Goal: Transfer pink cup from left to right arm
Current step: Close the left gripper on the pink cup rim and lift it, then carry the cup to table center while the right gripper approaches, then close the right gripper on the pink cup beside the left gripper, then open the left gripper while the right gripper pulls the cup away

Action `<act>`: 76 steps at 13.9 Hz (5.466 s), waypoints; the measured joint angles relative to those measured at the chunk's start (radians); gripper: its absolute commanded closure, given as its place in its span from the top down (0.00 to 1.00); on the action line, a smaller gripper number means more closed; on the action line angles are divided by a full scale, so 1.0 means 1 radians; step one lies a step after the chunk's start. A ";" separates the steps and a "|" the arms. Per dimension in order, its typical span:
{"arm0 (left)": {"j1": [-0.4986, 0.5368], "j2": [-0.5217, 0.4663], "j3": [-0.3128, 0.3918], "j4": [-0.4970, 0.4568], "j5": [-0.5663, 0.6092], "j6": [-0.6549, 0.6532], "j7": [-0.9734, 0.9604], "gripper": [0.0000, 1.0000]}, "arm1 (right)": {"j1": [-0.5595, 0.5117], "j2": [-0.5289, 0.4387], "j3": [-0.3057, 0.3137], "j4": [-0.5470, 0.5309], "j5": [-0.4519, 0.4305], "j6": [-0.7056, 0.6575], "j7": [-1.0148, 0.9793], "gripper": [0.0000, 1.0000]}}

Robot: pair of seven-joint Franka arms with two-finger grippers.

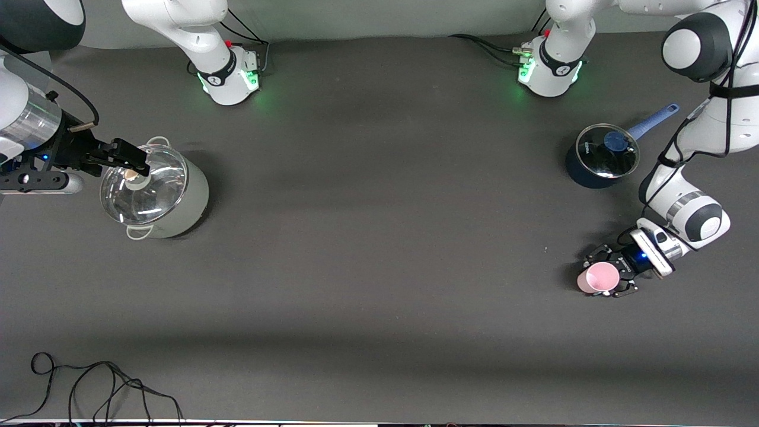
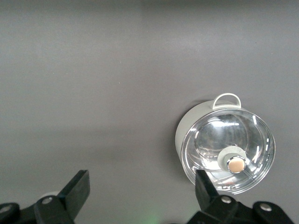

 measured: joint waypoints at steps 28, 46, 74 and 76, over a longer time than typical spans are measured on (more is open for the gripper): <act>-0.175 -0.617 -1.087 -0.177 -0.815 1.176 -0.186 0.32 | 0.277 0.162 -0.013 0.238 0.437 -0.052 1.593 1.00; -0.177 -0.615 -1.081 -0.172 -0.815 1.181 -0.194 0.34 | 0.629 0.474 -0.011 0.549 0.342 0.065 1.791 0.21; -0.173 -0.501 -0.935 -0.164 -0.814 1.197 -0.217 1.00 | 0.376 0.462 -0.043 0.580 0.289 -0.303 1.006 0.00; -0.135 -0.476 -0.908 -0.163 -0.807 1.198 -0.216 1.00 | 0.303 0.450 -0.050 0.579 0.246 -0.374 0.822 0.00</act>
